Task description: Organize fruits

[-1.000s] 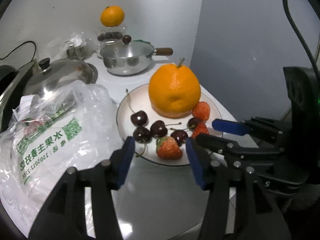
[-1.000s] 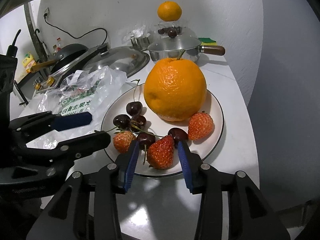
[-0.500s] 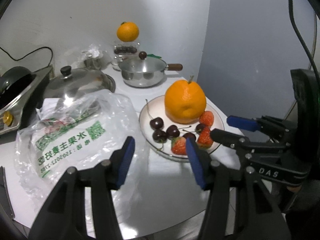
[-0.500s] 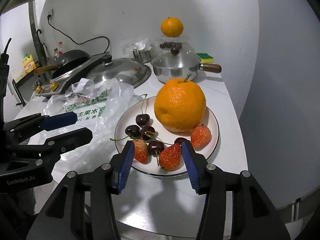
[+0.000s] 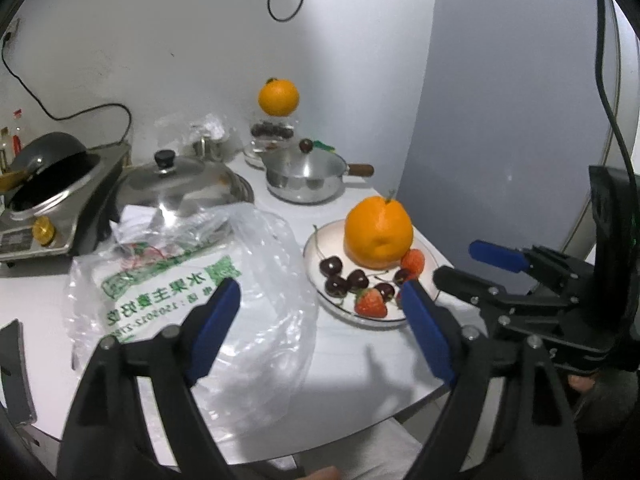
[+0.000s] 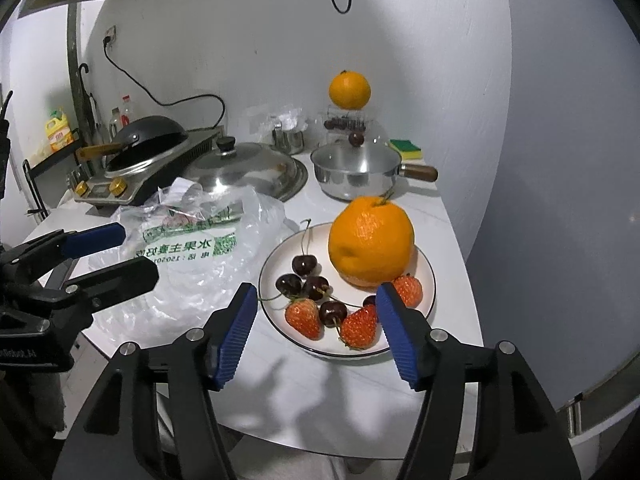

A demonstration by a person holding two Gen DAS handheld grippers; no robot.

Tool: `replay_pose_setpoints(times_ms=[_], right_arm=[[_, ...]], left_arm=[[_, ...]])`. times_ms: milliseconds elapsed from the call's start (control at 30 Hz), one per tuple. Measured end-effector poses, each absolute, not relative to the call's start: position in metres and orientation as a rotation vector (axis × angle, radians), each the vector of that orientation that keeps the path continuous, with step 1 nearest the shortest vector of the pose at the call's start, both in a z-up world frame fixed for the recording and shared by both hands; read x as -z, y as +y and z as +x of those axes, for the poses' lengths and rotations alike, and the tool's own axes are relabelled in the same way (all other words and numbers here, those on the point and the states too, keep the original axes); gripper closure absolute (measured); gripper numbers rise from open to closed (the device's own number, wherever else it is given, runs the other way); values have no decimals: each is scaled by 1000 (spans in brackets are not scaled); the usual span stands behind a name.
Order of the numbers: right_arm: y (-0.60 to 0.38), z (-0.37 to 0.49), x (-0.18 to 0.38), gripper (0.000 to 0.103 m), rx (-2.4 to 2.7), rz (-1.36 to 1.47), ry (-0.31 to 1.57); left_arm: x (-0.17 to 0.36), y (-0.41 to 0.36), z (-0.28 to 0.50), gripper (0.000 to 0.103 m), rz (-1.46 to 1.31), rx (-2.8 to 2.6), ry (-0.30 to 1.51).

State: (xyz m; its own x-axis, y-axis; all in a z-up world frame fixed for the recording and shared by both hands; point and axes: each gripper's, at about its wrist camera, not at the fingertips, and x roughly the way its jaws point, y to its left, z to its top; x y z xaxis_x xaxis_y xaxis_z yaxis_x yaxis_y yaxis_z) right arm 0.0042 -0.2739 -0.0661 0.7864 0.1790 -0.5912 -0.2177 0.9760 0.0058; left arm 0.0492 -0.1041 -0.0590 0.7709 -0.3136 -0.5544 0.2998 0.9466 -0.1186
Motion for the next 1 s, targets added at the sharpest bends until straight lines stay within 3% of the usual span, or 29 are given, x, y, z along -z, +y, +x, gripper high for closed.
replay_pose_setpoints(times_ms=[233,400,1000], right_arm=[[-262,-13,49,37,-206,-81,584],[-252,-27,36,28,-207,-93,545],[-229,-95,-30,27,-153,-114,325]], left_arm=[[41,-88,29,19,-21,304,544],[30,-80,16,19,-17,287,509],[-20,-46,-45,18,20,129,355]])
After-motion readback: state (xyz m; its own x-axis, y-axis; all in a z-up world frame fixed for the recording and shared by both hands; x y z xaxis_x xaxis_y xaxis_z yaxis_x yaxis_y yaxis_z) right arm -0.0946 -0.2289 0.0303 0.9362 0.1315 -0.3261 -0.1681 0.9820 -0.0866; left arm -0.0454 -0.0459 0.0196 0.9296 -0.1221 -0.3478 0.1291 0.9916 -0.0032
